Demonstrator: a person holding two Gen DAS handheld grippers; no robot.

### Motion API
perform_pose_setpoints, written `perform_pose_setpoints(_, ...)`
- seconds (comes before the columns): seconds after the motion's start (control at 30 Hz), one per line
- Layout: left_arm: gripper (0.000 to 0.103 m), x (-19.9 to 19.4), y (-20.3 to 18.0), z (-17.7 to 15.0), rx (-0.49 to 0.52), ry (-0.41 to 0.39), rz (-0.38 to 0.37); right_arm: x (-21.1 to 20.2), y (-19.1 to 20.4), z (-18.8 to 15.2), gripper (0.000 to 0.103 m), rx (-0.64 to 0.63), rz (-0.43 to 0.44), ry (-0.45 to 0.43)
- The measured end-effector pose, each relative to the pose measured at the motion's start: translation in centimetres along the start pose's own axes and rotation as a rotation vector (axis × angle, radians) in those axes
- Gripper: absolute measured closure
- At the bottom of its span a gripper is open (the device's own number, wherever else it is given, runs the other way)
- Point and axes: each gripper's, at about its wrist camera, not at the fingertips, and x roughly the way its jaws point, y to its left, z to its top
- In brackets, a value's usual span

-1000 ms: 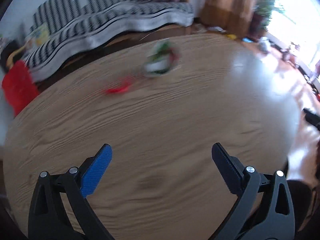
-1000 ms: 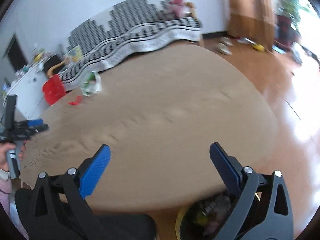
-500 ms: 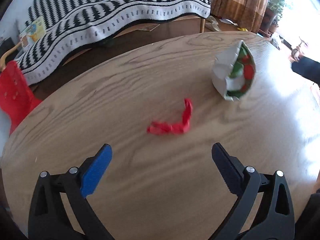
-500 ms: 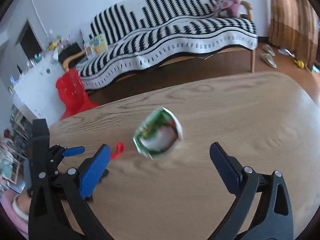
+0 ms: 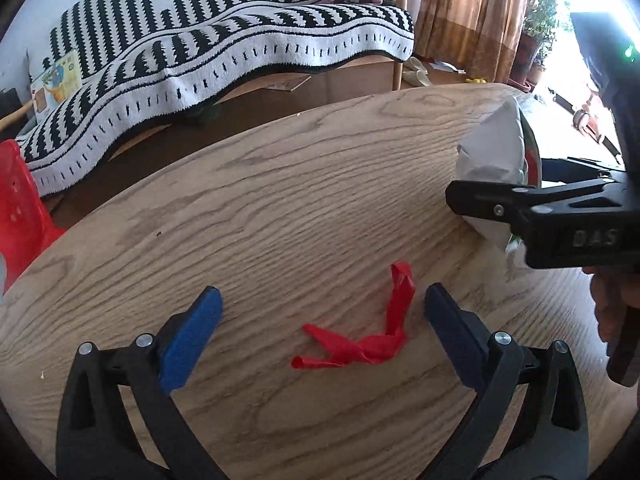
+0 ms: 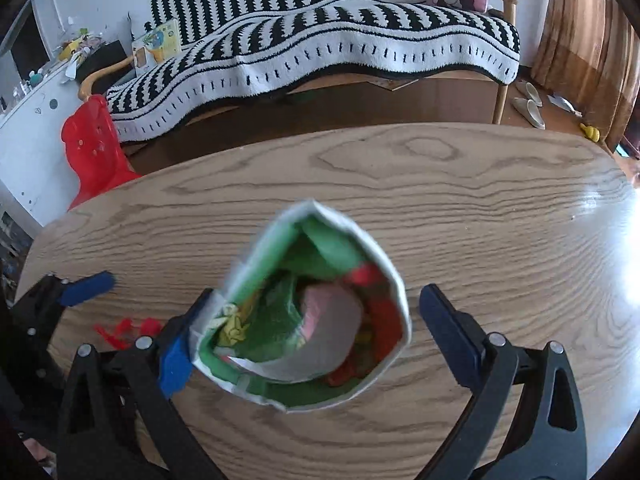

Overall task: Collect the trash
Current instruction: 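Return both tools to the red ribbon and green-white snack bag, then grasp the red ribbon with the left tool while the right tool grasps the green-white snack bag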

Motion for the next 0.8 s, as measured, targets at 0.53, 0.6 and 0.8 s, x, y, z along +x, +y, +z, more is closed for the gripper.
perform_pose_setpoints(0.53, 0.005, -0.22, -1.06, -0.89, -0.009, 0.001, 0.003, 0.42, 0.66, -0.89, 0.005, -0.119, -0.087, 0.011)
perform_pose_setpoints(0.6, 0.005, -0.23, -1.07, -0.85, -0.008, 0.001, 0.004, 0.42, 0.65, -0.87, 0.005, -0.119, -0.087, 0.011)
perform_pose_setpoints(0.8, 0.005, -0.22, -1.05, -0.85, -0.008, 0.001, 0.004, 0.42, 0.64, -0.89, 0.005, -0.119, -0.087, 0.011)
